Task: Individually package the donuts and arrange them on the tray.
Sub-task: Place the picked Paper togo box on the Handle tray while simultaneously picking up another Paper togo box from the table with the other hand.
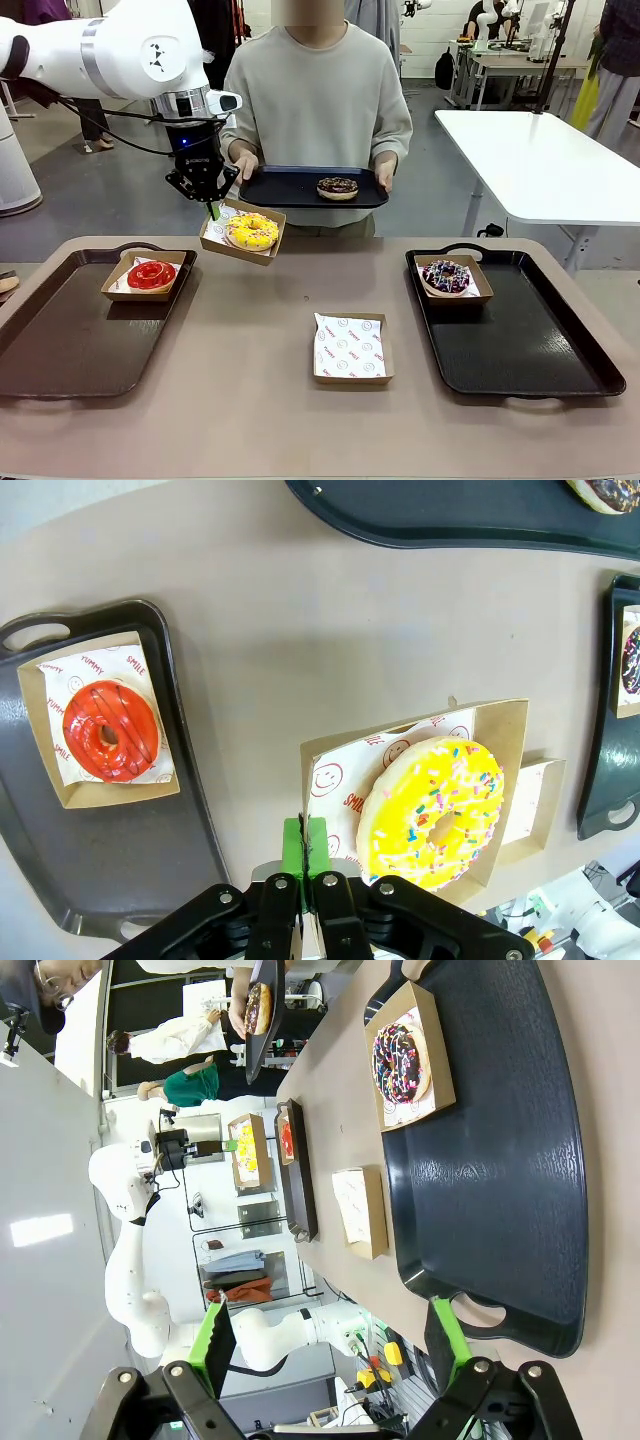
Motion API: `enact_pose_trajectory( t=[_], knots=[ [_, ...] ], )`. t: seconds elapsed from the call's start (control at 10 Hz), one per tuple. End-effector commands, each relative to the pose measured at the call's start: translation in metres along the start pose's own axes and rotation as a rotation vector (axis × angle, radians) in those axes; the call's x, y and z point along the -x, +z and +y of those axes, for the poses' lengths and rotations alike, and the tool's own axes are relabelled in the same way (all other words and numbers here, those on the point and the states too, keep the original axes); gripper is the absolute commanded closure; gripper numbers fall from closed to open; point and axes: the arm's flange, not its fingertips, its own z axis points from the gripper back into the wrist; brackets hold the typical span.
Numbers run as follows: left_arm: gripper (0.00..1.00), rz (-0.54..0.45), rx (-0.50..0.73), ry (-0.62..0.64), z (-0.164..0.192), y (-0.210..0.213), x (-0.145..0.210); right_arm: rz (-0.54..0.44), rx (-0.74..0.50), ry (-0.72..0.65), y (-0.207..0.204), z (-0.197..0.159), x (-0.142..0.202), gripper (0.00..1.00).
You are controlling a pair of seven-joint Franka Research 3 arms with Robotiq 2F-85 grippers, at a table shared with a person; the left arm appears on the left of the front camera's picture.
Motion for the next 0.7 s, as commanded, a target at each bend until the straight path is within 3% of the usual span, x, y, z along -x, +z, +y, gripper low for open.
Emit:
enact_pose_trajectory(
  t=[0.0, 0.4, 0.6],
  knots=[
    [1.0, -0.005, 0.013, 0.009, 0.002, 0.001, 0.007, 0.002, 0.003, -0.009, 0.001, 0.002, -0.002, 0.0],
    [1.0, -0.005, 0.013, 0.009, 0.002, 0.001, 0.007, 0.0, 0.0, 0.0, 0.0, 0.0, 0.0, 0.0],
    [0.99, -0.002, -0.002, -0.039, 0.01, 0.009, 0.009, 0.028, 0.101, 0.044, -0.018, 0.028, -0.001, 0.0]
  ],
)
